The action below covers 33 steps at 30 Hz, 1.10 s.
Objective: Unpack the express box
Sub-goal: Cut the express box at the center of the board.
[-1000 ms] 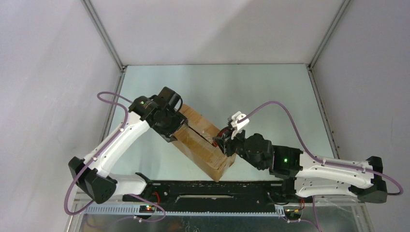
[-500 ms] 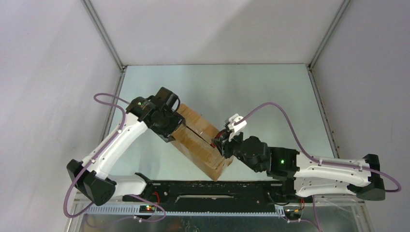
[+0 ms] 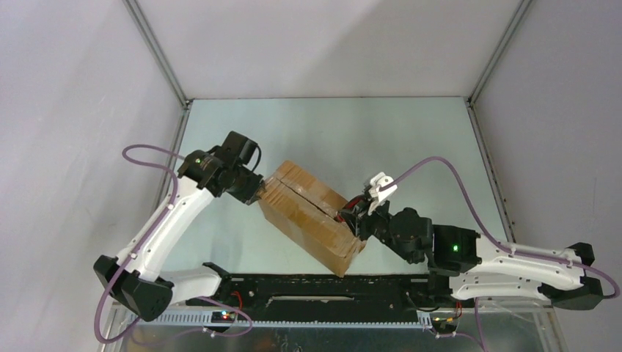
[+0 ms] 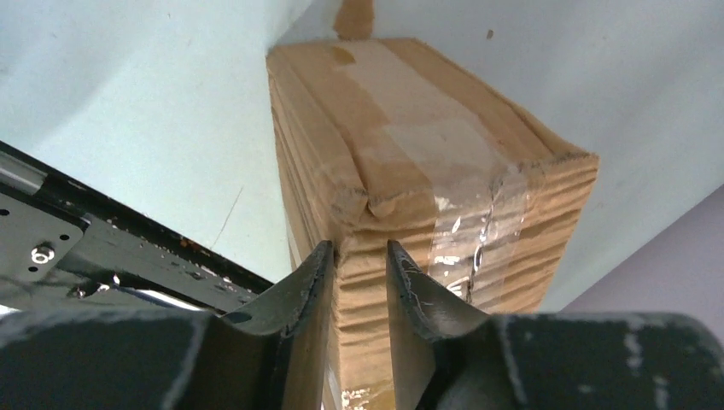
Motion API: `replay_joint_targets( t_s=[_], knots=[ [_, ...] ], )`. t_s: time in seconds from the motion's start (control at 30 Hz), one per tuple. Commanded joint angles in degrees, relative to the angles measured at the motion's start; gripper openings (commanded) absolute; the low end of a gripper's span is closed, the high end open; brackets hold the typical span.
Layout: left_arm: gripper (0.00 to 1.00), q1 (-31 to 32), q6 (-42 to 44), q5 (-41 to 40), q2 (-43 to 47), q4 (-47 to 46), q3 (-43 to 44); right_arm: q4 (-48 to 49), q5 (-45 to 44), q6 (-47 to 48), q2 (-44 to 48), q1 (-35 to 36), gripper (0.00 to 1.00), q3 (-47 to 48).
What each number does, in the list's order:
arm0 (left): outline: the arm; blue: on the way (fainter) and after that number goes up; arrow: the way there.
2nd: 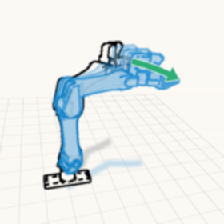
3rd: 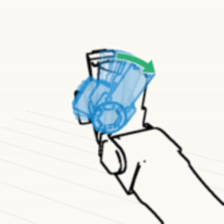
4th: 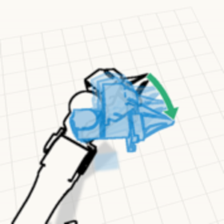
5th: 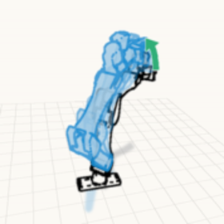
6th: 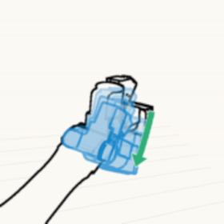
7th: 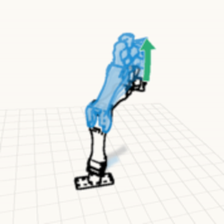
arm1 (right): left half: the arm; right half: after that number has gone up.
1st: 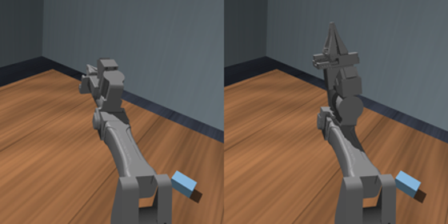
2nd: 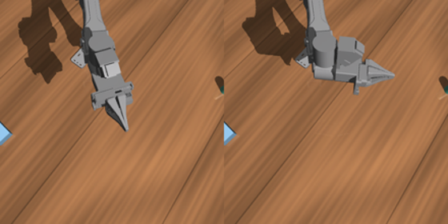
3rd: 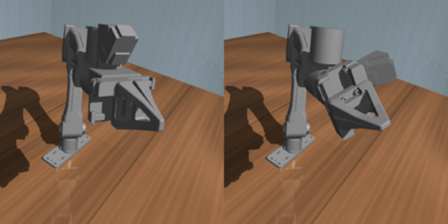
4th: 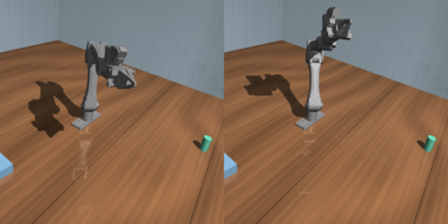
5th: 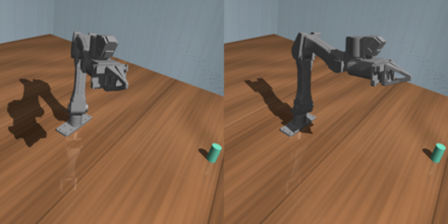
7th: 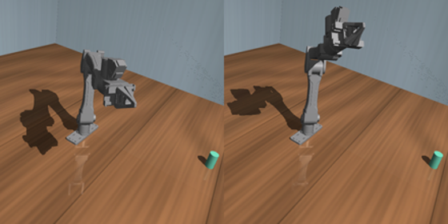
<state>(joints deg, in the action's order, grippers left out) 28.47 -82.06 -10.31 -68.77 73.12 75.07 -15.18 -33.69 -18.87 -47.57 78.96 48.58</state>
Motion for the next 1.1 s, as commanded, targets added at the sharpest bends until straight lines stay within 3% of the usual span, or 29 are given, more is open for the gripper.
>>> replay_joint_targets(
  t_s=[0.0, 0.1, 0.2, 0.4, 0.57, 0.73, 0.93, 1.07],
  knots=[
    [0.32, -1.93, 1.67, -9.02, 0.55, 0.21, -1.85, -6.64, -1.18, 2.66, 0.61, -0.07, 0.0, 0.38],
    [0.42, -1.84, 5.33, -7.29, 0.96, -1.17, -0.47, -5.07, -0.76, 2.69, -1.2, -0.11, 0.0, 0.38],
    [0.69, -1.25, 9.4, -6.62, 2.81, -1.6, 2.15, -2.74, -0.63, 2.88, -2.82, -0.2, 0.0, 0.4],
    [0.99, 2.47, 13.77, -3.87, 4.99, 2.47, 4.69, 0.09, -0.74, 2.99, -4.68, -0.74, 0.0, 1.14],
    [0.98, 11.42, 11.36, -1.16, 6.99, -2.47, 0.48, 2.77, -0.94, 3.8, -5.4, -0.98, 0.0, 1.38],
    [1.0, 15.12, 18.45, -1.39, 11.92, -13.69, -5.02, 2.86, 0.4, 3.51, -6.14, -1.74, 0.0, 1.87],
    [1.0, 18.76, 22.69, 2.05, 13.32, -18.61, -9.34, 5.07, 0.98, 3.39, -9.92, -2.53, 0.0, 3.94],
    [1.0, 21.28, 29.42, -0.82, 14.09, -20.62, -9.43, 6.46, 2.58, 3.02, -13.51, -4.18, 0.0, 6.0]
  ],
)
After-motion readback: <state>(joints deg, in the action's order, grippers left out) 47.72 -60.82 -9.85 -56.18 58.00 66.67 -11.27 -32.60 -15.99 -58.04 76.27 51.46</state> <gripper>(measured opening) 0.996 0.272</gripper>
